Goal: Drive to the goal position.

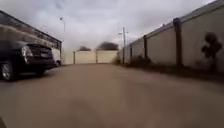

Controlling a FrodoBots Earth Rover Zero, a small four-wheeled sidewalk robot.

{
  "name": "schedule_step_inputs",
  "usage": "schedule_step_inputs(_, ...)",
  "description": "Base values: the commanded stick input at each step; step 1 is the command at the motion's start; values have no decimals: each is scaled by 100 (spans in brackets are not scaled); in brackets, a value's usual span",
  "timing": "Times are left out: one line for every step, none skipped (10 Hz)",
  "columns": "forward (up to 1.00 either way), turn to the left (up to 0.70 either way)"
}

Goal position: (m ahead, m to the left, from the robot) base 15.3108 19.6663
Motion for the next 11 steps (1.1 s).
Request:
schedule_step_inputs(70, 3)
schedule_step_inputs(70, 3)
schedule_step_inputs(70, 3)
schedule_step_inputs(70, 3)
schedule_step_inputs(70, 2)
schedule_step_inputs(70, 2)
schedule_step_inputs(70, 2)
schedule_step_inputs(70, 2)
schedule_step_inputs(70, 2)
schedule_step_inputs(70, 9)
schedule_step_inputs(70, 13)
